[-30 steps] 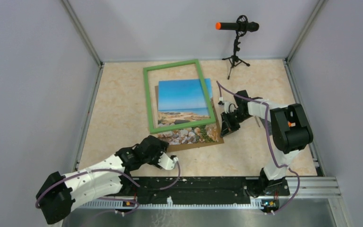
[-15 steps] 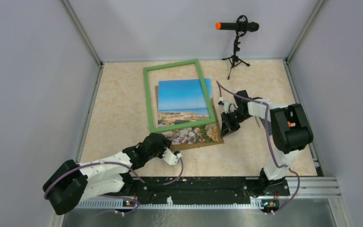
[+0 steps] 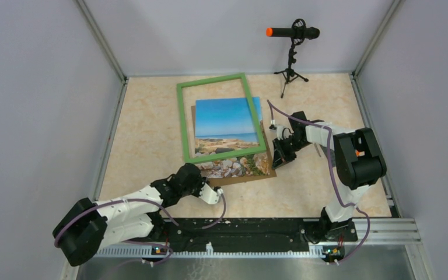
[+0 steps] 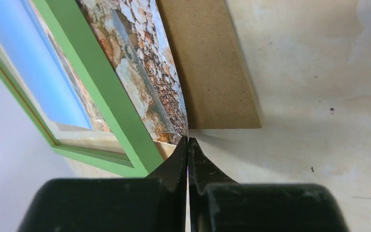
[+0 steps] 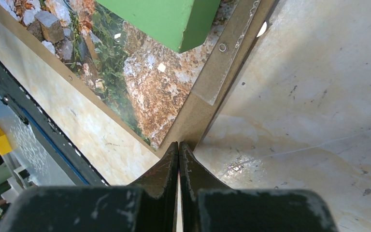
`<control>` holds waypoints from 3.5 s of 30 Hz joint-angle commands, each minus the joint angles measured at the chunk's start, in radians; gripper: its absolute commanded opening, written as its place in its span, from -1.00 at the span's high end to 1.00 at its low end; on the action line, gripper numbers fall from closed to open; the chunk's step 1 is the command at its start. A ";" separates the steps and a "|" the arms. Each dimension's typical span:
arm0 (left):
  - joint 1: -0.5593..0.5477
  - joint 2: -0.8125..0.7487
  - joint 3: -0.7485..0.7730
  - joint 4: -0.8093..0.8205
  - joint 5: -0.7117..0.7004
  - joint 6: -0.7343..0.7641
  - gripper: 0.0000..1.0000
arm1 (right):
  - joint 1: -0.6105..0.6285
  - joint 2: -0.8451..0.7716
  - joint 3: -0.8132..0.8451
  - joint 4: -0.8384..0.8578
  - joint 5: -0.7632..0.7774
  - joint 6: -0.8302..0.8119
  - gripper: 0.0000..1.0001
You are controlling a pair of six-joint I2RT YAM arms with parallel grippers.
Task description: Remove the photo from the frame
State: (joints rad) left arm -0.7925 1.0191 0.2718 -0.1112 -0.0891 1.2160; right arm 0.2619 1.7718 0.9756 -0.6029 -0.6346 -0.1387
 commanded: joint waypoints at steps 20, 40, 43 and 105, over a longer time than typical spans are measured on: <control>0.005 -0.243 0.337 -0.600 0.387 -0.031 1.00 | -0.111 -0.037 0.067 -0.086 0.021 -0.077 0.37; 0.007 -0.139 0.563 -0.654 0.441 -0.186 1.00 | 0.015 -0.702 0.049 -0.306 -0.227 -0.679 -0.50; 0.009 -0.130 0.590 -0.646 0.449 -0.210 1.00 | 0.105 -0.736 0.009 -0.243 -0.154 -0.652 -0.50; 0.851 0.776 1.117 -0.231 0.615 -1.165 -0.58 | 0.436 -0.827 0.533 -0.165 0.339 -0.506 1.00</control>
State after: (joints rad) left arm 0.0601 1.7363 1.3708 -0.4793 0.3595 0.0463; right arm 0.6872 0.9428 1.4258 -0.8280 -0.3363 -0.6357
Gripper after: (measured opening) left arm 0.782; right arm 0.003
